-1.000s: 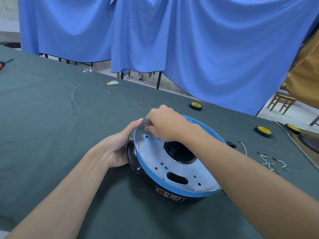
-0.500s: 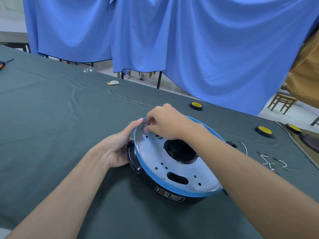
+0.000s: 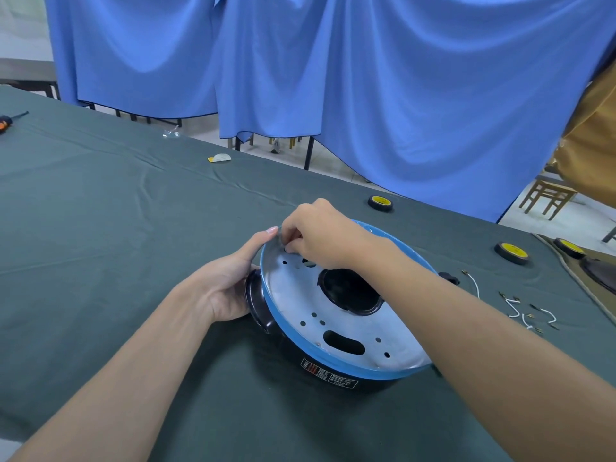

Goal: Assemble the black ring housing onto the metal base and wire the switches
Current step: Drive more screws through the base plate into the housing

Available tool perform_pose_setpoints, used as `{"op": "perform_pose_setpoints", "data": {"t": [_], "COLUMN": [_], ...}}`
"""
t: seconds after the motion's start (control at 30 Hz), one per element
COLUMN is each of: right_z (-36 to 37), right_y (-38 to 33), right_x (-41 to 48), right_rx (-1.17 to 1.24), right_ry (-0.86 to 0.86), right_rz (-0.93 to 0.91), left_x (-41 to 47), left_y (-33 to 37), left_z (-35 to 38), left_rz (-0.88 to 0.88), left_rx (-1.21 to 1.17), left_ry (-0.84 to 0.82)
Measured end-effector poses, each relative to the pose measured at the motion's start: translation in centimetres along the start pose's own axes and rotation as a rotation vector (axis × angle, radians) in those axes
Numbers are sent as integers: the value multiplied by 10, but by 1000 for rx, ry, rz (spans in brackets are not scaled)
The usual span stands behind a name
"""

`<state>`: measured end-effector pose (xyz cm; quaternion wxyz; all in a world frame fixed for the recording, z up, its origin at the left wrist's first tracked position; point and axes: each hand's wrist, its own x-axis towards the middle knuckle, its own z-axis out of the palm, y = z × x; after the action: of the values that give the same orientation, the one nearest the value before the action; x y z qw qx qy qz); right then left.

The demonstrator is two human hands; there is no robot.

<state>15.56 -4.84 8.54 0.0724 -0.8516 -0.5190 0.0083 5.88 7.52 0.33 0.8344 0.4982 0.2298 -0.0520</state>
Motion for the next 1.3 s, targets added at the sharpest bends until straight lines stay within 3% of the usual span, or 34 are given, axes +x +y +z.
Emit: {"op": "perform_pose_setpoints", "data": {"t": [0.17, 0.43, 0.7, 1.2, 1.3], "right_z": [2, 8, 5, 13, 15], "right_y": [-3, 2, 3, 6, 9], "right_x": [-1, 5, 0, 5, -2], "right_rx": [-11, -23, 21, -42, -33], "right_ry": [49, 34, 53, 43, 110], "right_rz": [-40, 68, -9, 18, 33], "left_x": [0, -1, 1, 0, 0], "left_y": [0, 0, 0, -1, -1], "left_z": [0, 1, 1, 2, 3], "left_rz": [4, 15, 15, 48, 59], "left_rx": [-9, 10, 4, 31, 49], "left_ry": [-4, -10, -17, -4, -1]}}
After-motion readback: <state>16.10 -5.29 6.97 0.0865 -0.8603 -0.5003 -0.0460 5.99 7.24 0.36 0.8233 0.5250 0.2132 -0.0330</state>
